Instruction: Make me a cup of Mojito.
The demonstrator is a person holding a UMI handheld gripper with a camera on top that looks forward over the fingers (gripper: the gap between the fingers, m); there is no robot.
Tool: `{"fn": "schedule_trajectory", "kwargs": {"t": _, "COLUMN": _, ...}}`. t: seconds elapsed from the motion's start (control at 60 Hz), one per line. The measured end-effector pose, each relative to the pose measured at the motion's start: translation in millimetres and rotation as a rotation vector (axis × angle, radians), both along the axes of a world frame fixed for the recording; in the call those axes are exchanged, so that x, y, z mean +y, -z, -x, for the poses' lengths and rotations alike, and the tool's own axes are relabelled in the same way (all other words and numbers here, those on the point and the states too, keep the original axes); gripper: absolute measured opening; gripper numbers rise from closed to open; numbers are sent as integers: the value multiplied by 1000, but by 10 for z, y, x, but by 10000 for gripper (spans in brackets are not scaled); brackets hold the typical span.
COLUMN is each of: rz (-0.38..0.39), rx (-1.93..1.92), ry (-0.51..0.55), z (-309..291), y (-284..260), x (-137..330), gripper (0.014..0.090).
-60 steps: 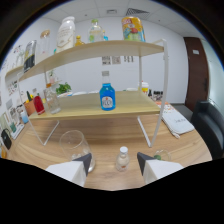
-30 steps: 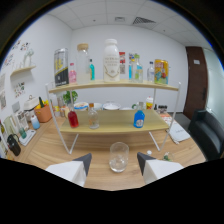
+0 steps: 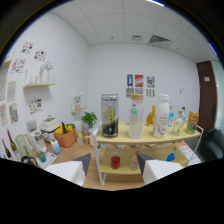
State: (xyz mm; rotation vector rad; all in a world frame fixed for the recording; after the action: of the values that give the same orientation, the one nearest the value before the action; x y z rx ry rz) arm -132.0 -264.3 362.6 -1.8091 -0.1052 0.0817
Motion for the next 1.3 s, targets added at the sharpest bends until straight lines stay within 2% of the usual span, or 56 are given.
{"fn": "schedule_trajectory", "kwargs": {"t": 0.567, "rz": -81, "rx": 48, "ry": 59, "z": 295, "y": -371, "x": 1521, "gripper": 861}}
{"fn": "schedule_trajectory", "kwargs": {"t": 0.65, "rz": -87, "rx": 44, "ry": 67, "z": 294, "y": -395, "x": 1640, "gripper": 811}}
{"fn": "schedule_trajectory", "kwargs": {"t": 0.683, "rz": -90, "rx": 42, "ry": 70, "z": 298, "y": -410, "x": 1669, "gripper": 782}}
{"fn": "schedule_trajectory", "kwargs": {"t": 0.8, "rz": -119, "rx": 31, "ry": 90, "z": 273, "y": -478, "x": 1725, "gripper": 552}}
{"fn": "schedule_trajectory", "kwargs": {"t": 0.817, "rz": -122, "rx": 30, "ry": 95, "z": 259, "y": -485, "x": 1730, "gripper": 539}}
{"fn": "schedule_trajectory", "kwargs": {"t": 1.15, "rz": -69, "rx": 61, "ry": 107, "z": 265, "y": -496, "x": 1654, "gripper": 514}}
{"fn": "schedule_trajectory", "kwargs": {"t": 1.3, "rz": -113, "rx": 51, "ry": 85, "z": 225, "y": -670, "x": 1354, "gripper": 511}}
